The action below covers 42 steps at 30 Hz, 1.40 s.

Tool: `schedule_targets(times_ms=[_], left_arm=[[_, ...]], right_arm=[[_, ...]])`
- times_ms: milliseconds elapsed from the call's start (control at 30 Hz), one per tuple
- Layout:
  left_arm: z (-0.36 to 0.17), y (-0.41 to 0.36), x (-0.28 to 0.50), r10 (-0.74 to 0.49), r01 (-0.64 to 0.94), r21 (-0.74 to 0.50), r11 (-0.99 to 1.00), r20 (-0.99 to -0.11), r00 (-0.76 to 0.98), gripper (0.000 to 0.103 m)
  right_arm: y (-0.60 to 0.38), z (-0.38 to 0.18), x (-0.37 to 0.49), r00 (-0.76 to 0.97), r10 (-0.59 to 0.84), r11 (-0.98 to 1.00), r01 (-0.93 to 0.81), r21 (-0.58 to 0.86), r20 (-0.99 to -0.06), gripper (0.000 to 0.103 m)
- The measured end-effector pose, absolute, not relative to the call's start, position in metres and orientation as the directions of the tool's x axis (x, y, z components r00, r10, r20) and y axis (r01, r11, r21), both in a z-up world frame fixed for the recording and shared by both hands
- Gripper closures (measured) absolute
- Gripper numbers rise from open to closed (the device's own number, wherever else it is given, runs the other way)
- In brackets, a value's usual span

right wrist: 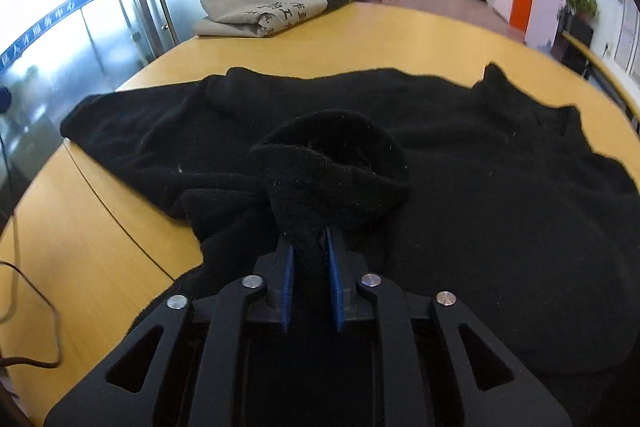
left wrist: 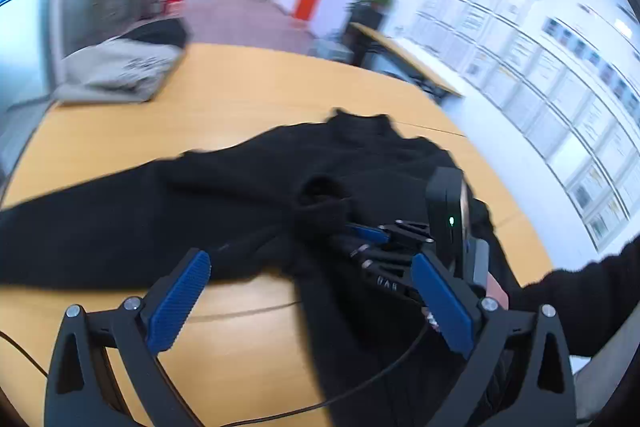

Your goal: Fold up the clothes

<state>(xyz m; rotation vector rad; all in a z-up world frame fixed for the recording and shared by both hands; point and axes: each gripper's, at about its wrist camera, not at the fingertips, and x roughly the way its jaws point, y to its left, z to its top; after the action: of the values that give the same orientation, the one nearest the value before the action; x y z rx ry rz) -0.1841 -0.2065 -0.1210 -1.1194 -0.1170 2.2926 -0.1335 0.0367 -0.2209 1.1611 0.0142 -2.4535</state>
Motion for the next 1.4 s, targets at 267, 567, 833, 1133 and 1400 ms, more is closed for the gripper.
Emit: schedule_targets(times_ms=[267, 567, 833, 1133, 1400], left_arm=[[-0.148, -0.088, -0.228, 0.673, -0.609, -0.381, -0.696, -0.641, -0.369, 0.0], [-0.264, -0.023, -0.256, 0.453, -0.464, -0.264, -0.846, -0.814, -0.364, 0.0], [-0.246, -0.047, -0.247, 0.452, -0.347, -0.315, -0.884, -0.766, -0.457, 0.0], [-0.256, -0.063, -0.246, 0.483, -0.298, -0.384, -0.874, -0.752, -0.448, 0.0], [-0.213, -0.23, -0.234, 0.38, 0.135, -0.585, -0.8, -0.667, -0.641, 0.0]], right_arm=[[0.137, -0.161, -0.109, -0.604, -0.41, -0.912, 0.26, 0.317, -0.684, 0.015], [0.336, -0.208, -0.131, -0.599, -0.218, -0.969, 0.038, 0.245, -0.77, 0.011], [0.353, -0.233, -0.135, -0.573, -0.158, -0.987, 0.061, 0.15, -0.804, 0.033], [0.352, -0.228, -0.127, -0.524, -0.113, -0.992, 0.018, 0.122, -0.844, 0.029], [0.299, -0.144, -0.115, -0.63, -0.152, -0.988, 0.071, 0.138, -0.762, 0.018]])
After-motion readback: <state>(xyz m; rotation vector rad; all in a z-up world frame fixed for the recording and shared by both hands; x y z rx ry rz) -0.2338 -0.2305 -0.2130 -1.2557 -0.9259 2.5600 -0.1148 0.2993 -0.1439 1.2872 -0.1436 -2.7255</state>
